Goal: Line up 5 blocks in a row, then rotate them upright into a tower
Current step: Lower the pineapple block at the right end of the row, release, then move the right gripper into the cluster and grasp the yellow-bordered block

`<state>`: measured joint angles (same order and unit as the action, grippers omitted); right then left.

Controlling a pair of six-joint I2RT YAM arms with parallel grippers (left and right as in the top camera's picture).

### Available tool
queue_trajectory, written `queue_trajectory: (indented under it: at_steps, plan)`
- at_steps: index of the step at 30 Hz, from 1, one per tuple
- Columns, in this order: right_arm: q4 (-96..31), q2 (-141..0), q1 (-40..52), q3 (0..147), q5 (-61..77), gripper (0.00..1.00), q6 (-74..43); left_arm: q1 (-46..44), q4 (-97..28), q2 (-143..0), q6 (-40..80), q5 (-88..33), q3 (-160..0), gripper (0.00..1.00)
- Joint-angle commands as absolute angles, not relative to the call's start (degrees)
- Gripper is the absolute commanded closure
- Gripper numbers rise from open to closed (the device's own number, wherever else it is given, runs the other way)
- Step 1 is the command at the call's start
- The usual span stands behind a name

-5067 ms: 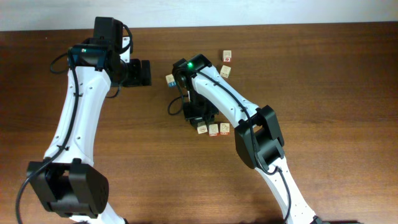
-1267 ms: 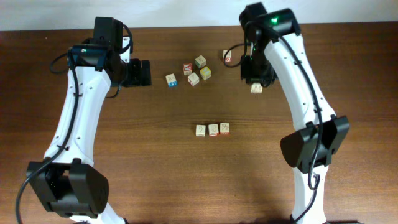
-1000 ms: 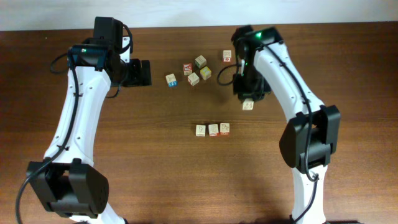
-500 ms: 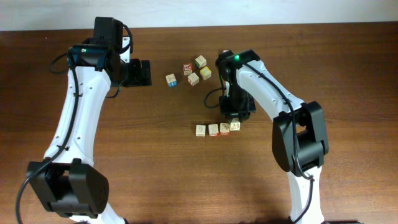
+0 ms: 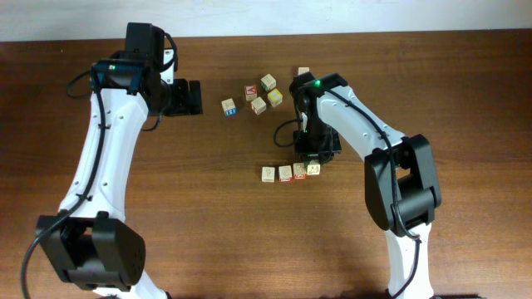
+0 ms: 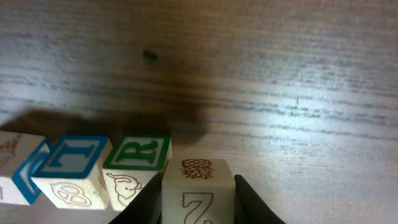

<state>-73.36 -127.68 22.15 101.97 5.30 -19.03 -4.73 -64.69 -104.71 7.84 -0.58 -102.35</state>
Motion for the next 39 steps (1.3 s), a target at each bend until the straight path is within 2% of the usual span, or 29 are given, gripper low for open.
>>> queue_trajectory:
  at_steps: [1,6,9,21,25,30,32,39]
  plan:
    - [-72.1,-127.9,22.0,100.5,3.8,0.72,-19.0,-4.7,-64.8,-104.9,8.6,-0.2,-103.6,0.01]
    - [-72.4,-127.9,22.1,100.5,3.9,0.71,-19.0,-4.7,-64.8,-104.9,8.6,-0.2,-103.6,0.01]
    - [-73.1,-127.9,22.1,100.5,3.9,0.64,-19.0,-4.7,-64.8,-104.9,8.6,-0.2,-103.6,0.01]
    - [-73.6,-127.9,22.1,100.7,3.9,0.64,-19.1,-4.7,-64.8,-104.9,8.6,-0.2,-103.6,0.01]
    - [-74.7,-127.9,22.1,106.3,3.9,0.63,-18.2,-4.7,-64.8,-104.9,8.6,-0.2,-103.6,0.01]
    - [-75.2,-127.9,21.7,118.3,1.8,0.51,-16.4,-4.7,-64.8,-104.9,8.6,-0.2,-103.6,0.01]
    - [-73.9,-127.9,21.4,122.5,1.0,0.50,-15.9,-4.7,-64.8,-104.9,8.6,-0.2,-103.6,0.01]
    - [-58.5,-128.0,21.3,127.3,2.6,0.39,-14.8,-4.7,-64.8,-104.9,8.6,-0.2,-103.6,0.01]
